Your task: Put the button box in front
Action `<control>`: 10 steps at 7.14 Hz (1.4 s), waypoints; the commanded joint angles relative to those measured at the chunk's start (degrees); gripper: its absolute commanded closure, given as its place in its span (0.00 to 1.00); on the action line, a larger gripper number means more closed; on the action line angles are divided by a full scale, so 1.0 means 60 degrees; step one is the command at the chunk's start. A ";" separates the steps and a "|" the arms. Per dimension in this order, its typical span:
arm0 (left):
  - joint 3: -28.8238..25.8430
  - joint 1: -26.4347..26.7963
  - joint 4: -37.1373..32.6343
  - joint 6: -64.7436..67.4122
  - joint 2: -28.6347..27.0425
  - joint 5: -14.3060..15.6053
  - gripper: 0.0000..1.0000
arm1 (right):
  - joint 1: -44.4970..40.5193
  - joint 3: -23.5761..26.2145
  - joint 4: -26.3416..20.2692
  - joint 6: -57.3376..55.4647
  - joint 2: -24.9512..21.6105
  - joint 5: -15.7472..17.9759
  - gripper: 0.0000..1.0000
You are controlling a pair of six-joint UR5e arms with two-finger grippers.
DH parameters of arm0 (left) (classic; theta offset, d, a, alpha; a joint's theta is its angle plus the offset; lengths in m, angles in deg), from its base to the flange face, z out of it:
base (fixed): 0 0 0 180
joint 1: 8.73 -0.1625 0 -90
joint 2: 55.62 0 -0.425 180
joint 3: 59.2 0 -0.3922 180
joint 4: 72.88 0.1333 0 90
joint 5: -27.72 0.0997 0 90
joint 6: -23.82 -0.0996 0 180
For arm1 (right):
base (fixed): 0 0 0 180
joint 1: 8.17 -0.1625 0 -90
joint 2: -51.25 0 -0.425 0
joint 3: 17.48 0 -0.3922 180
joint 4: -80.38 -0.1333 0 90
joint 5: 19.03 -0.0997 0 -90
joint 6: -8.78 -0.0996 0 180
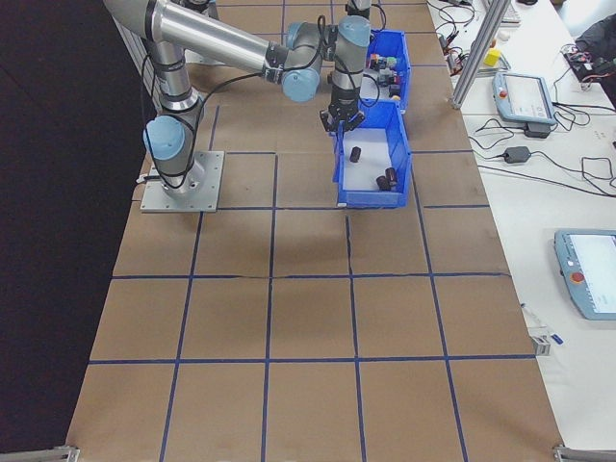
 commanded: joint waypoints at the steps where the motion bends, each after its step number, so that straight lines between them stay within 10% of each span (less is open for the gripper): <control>1: -0.0534 0.0150 0.0004 0.0198 -0.0537 -0.0018 0.94 | 0.0152 0.0085 -0.0111 0.0094 -0.0069 -0.0048 0.92; 3: -0.0520 0.0166 0.0033 0.0198 -0.0611 0.0039 0.76 | 0.0152 0.0493 -0.0024 0.0080 -0.0374 -0.0062 0.92; 5: -0.0490 0.0166 0.0033 0.0329 -0.0597 0.0113 0.02 | 0.0109 0.0934 0.0051 0.0065 -0.0770 -0.0062 0.92; 10: -0.0549 -0.0504 -0.2256 -0.4268 0.1477 0.0888 0.03 | -0.0023 0.2822 0.0022 -0.0664 -0.2614 -0.0150 0.92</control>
